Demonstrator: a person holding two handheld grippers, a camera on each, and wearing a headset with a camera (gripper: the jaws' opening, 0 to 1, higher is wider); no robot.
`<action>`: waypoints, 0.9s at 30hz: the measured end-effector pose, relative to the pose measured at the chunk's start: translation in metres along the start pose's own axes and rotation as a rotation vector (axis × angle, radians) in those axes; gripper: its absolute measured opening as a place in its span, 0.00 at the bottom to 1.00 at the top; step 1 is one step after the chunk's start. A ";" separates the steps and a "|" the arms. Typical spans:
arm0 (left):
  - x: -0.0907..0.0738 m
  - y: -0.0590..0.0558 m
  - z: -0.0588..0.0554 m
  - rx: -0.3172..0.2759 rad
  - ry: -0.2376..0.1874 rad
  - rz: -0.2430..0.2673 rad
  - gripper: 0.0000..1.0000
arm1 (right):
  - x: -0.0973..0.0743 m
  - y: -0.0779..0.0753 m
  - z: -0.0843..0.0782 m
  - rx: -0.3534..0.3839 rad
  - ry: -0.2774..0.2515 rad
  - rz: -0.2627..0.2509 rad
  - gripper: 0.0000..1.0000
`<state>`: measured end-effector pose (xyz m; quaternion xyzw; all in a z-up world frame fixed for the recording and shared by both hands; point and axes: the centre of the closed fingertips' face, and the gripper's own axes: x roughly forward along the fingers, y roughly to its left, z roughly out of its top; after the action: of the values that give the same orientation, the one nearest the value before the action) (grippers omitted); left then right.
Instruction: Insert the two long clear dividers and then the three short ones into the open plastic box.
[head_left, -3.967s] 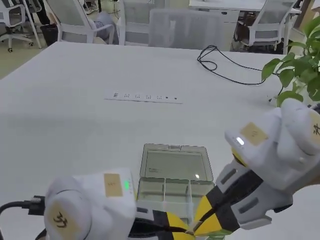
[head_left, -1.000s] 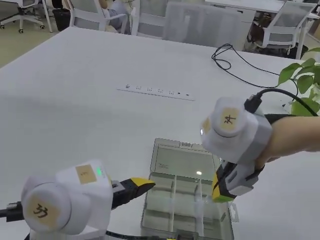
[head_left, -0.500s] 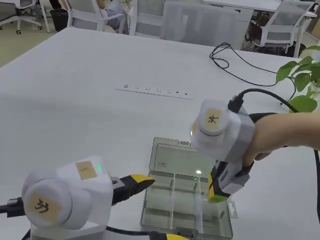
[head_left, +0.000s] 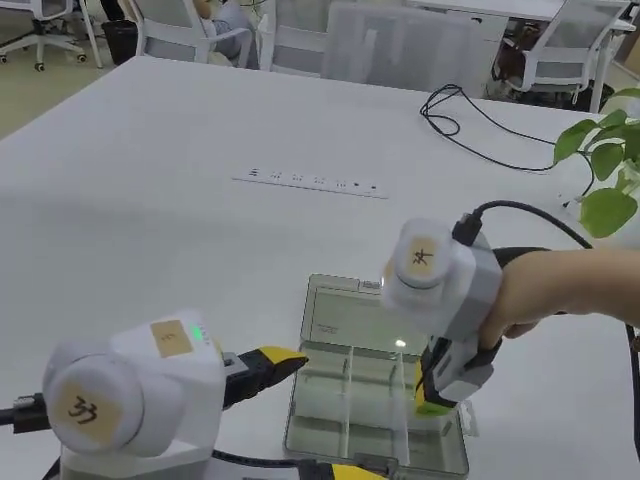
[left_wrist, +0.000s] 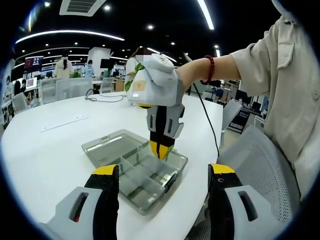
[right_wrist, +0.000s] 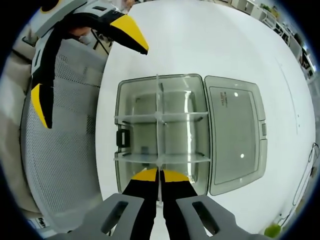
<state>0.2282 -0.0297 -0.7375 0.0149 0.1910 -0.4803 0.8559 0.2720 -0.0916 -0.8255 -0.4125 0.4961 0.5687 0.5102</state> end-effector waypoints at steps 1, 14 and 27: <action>0.000 0.000 0.000 0.000 0.001 0.001 0.73 | 0.001 0.000 0.000 -0.001 0.001 -0.001 0.03; -0.003 0.006 -0.003 -0.011 0.007 0.018 0.72 | 0.004 0.000 0.000 -0.014 -0.001 -0.015 0.04; -0.008 0.016 0.001 -0.018 0.018 0.044 0.72 | -0.007 -0.001 0.007 0.090 -0.140 -0.051 0.18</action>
<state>0.2380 -0.0152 -0.7368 0.0155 0.2026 -0.4596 0.8646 0.2739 -0.0857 -0.8175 -0.3609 0.4738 0.5601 0.5758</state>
